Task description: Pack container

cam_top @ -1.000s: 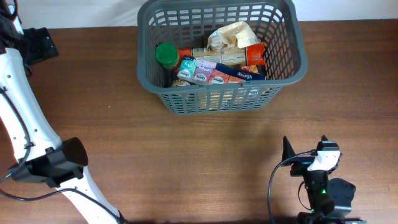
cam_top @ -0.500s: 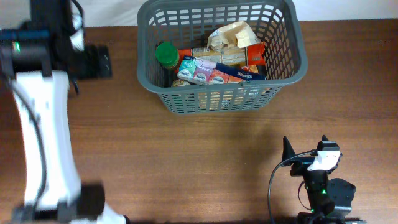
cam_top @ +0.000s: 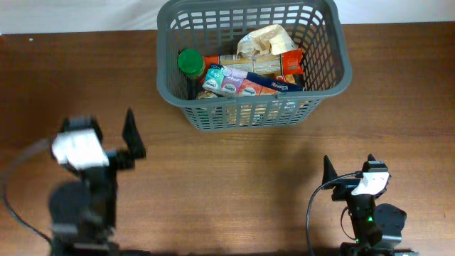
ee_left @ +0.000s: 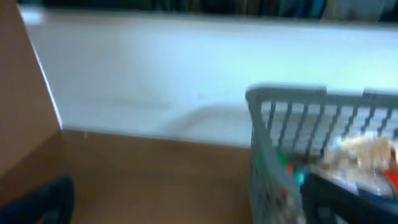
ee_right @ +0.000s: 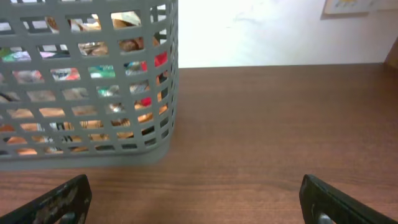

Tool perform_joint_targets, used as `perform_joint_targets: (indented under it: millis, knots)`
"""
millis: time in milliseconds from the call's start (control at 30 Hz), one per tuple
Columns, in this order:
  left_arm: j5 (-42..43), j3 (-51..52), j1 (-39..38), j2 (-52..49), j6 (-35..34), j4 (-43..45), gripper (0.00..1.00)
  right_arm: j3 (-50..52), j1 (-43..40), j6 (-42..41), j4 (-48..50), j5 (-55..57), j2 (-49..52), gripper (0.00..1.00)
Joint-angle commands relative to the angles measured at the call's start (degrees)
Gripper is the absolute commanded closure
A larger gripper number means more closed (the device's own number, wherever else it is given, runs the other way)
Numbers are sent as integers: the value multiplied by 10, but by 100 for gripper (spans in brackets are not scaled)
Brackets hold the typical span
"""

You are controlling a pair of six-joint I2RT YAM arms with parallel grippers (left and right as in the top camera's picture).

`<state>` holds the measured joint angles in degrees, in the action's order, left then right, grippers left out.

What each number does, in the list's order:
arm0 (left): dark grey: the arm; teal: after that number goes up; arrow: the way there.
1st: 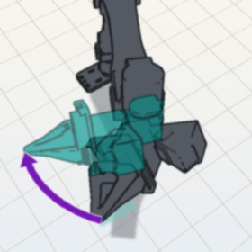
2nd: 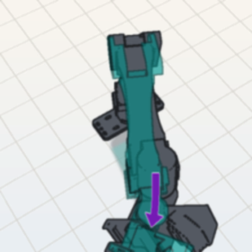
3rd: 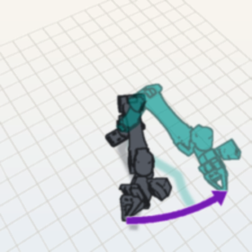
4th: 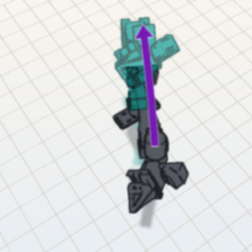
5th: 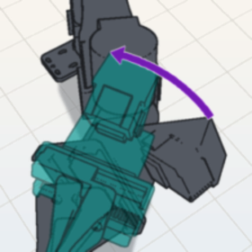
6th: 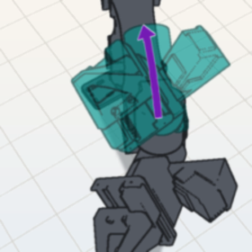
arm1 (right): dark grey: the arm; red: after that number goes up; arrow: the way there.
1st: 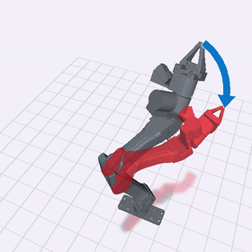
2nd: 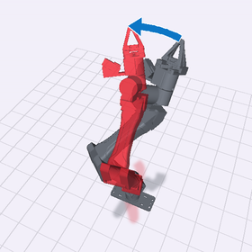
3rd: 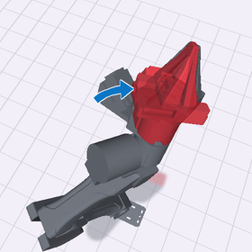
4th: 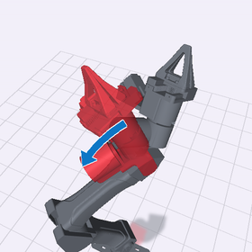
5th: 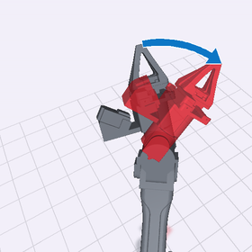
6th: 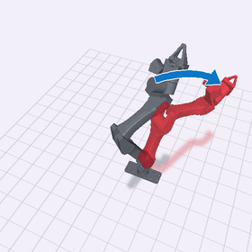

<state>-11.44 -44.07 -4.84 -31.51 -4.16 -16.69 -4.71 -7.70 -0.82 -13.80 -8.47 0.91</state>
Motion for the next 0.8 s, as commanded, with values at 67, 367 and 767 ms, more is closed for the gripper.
perform_joint_targets:
  millis: [67,367,767]
  knots:
    - [-4,189,3,128,-1,45,1,3,6,3,-3,-3,-6,1]
    - [-4,372,3,257,-1,45,1,3,6,3,-3,-3,-6,1]
    - [-4,403,5,290,-1,52,1,3,6,3,-3,-3,-6,1]
